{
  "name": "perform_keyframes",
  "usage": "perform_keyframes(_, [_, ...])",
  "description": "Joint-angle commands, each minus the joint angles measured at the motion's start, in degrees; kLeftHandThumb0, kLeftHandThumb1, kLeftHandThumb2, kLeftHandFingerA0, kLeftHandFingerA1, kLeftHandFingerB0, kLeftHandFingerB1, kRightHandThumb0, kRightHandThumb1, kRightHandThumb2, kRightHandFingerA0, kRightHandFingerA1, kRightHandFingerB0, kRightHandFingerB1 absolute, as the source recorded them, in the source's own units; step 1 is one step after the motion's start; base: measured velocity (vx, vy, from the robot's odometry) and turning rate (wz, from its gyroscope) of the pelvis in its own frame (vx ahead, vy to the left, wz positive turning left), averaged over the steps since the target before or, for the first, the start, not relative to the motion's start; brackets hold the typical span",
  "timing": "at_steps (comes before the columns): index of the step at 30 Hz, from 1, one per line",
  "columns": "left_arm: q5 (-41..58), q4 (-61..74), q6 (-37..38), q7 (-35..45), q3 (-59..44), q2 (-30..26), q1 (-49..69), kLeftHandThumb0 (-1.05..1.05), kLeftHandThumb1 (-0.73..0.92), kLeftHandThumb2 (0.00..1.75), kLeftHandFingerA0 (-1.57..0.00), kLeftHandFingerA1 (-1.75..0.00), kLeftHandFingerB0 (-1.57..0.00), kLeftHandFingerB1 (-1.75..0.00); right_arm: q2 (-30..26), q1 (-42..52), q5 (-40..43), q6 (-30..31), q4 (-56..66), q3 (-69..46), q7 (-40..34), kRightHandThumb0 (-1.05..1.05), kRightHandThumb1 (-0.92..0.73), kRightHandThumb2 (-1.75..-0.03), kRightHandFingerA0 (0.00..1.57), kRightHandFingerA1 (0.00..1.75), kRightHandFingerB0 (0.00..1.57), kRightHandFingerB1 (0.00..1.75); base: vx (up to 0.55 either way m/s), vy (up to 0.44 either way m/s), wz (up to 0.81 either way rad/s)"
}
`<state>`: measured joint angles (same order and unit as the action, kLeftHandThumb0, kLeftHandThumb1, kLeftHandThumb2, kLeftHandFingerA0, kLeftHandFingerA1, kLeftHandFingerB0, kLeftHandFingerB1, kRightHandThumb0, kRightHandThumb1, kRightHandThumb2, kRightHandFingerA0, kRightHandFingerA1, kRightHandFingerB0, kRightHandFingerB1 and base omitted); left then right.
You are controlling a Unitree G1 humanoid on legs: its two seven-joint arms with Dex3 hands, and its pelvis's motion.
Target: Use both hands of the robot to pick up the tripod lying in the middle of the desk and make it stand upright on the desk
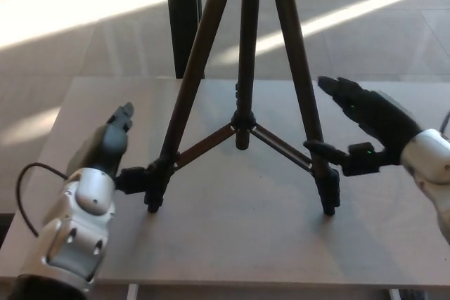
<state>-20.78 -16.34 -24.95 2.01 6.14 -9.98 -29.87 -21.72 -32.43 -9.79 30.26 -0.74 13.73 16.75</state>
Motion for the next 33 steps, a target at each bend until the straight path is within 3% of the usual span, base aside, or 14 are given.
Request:
perform_keyframes(1, [8.0, 8.4, 0.6, 6.4, -6.9, -4.1, 4.9, -1.05, 0.6, 0.87, 0.0, 0.0, 0.0, 0.0, -5.5, 9.4, 4.4, 0.5, 7.7, -7.4, 5.4, -1.05, -0.65, -0.64, 0.0, 0.0, 0.0, 0.0, 0.0, 0.0, 0.0])
perform_keyframes(5, [14.2, 23.6, -2.6, 12.9, -17.3, -9.6, 13.8, -1.0, 0.77, 0.66, 0.0, 0.0, 0.0, 0.0, -10.6, 20.3, 7.4, -1.3, 12.8, -19.3, 7.4, -1.05, -0.65, -0.61, 0.0, 0.0, 0.0, 0.0, 0.0, 0.0, 0.0])
perform_keyframes(6, [16.2, 25.4, -2.4, 14.2, -19.9, -10.2, 15.7, -0.99, 0.62, 0.84, 0.0, 0.0, 0.0, 0.0, -11.8, 21.9, 7.3, -1.8, 13.5, -21.3, 7.6, -1.05, -0.67, -0.62, 0.0, 0.0, 0.0, 0.0, 0.0, 0.0, 0.0])
perform_keyframes(7, [17.4, 26.8, -2.6, 15.3, -21.7, -10.9, 17.5, -1.01, 0.75, 0.62, 0.0, 0.0, 0.0, 0.0, -13.0, 23.1, 6.7, -2.2, 13.9, -22.5, 7.6, -1.05, -0.68, -0.63, 0.0, 0.0, 0.0, 0.0, 0.0, 0.0, 0.0])
perform_keyframes(9, [19.8, 29.7, -2.0, 18.2, -25.6, -12.7, 22.0, -0.96, 0.64, 0.83, 0.0, 0.0, 0.0, 0.0, -15.0, 26.0, 5.8, -3.0, 14.7, -25.7, 7.5, -1.05, -0.69, -0.63, 0.0, 0.0, 0.0, 0.0, 0.0, 0.0, 0.0])
perform_keyframes(14, [26.1, 29.7, 4.8, 27.4, -38.6, -16.1, 39.8, -0.95, 0.77, 0.64, 0.0, 0.0, 0.0, 0.0, -14.0, 35.8, 15.5, -4.7, 11.9, -47.1, 11.9, -1.05, -0.66, -0.63, 0.0, 0.0, 0.0, 0.0, 0.0, 0.0, 0.0])
perform_keyframes(15, [28.2, 28.9, 4.0, 29.0, -42.3, -15.7, 43.4, -0.91, 0.77, 0.63, 0.0, 0.0, 0.0, 0.0, -13.8, 38.1, 16.7, -4.4, 11.0, -52.2, 12.4, -1.05, -0.58, -1.02, 0.0, 0.21, 0.0, 0.0, 0.0, 0.0, 0.0])
perform_keyframes(17, [30.8, 28.2, 2.3, 30.5, -46.0, -15.1, 46.4, -0.91, 0.77, 0.63, 0.0, 0.0, 0.0, 0.0, -13.3, 40.0, 18.2, -3.6, 10.4, -56.9, 12.7, -1.05, -0.58, -1.02, 0.0, 0.21, 0.0, 0.0, 0.0, 0.0, 0.0])
perform_keyframes(19, [33.4, 24.0, 4.5, 29.6, -51.7, -12.4, 50.0, -0.89, 0.81, 0.64, 0.0, 0.0, 0.0, 0.0, -13.2, 43.9, 19.0, -4.9, 8.2, -63.7, 13.2, -1.04, -0.53, -0.83, 0.0, 0.0, 0.0, 0.02, 0.0, 0.0, 0.0])
perform_keyframes(20, [35.3, 21.9, 2.3, 28.9, -55.1, -11.4, 50.8, -1.05, 0.72, 1.06, 0.0, -0.13, 0.0, -0.01, -13.3, 45.0, 19.6, -7.3, 4.9, -66.8, 12.9, -1.05, -0.59, -1.0, 0.0, 0.23, 0.0, 0.04, 0.0, 0.0, 0.0])
perform_keyframes(21, [38.0, 18.9, 2.4, 28.6, -58.8, -10.4, 51.1, -0.8, 0.77, 0.8, 0.0, 0.0, 0.0, 0.0, -13.9, 46.6, 18.4, -7.4, 2.9, -69.1, 11.7, -1.05, -0.59, -1.02, 0.0, 0.2, 0.0, 0.07, 0.0, 0.0, 0.0])
perform_keyframes(22, [41.1, 8.1, 5.2, 26.1, -65.8, -10.1, 50.9, -1.01, 0.74, 1.07, 0.0, -0.09, 0.0, 0.0, -11.6, 48.8, 17.1, -8.8, -0.2, -75.4, 4.4, -0.96, -0.58, -0.96, 0.0, 0.19, 0.02, 0.12, 0.0, 0.0, 0.0])
perform_keyframes(28, [43.1, -24.8, 20.4, 20.7, -72.9, -14.0, 48.7, -0.95, 0.74, 1.02, 0.0, -0.1, 0.0, 0.0, -6.8, 51.2, 17.5, -13.6, -9.3, -83.5, -8.5, -0.9, -0.61, -0.91, 0.0, 0.19, 0.08, 0.12, 0.0, 0.0, 0.0])
perform_keyframes(33, [42.0, -46.0, 18.8, 8.5, -73.1, -15.8, 48.7, -0.82, 0.68, 1.02, 0.0, -0.19, -0.04, -0.18, -5.5, 50.1, 20.9, -23.3, -30.7, -82.8, -15.3, -1.02, -0.62, -0.95, 0.0, 0.17, 0.16, 0.08, 0.0, 0.0, 0.0])
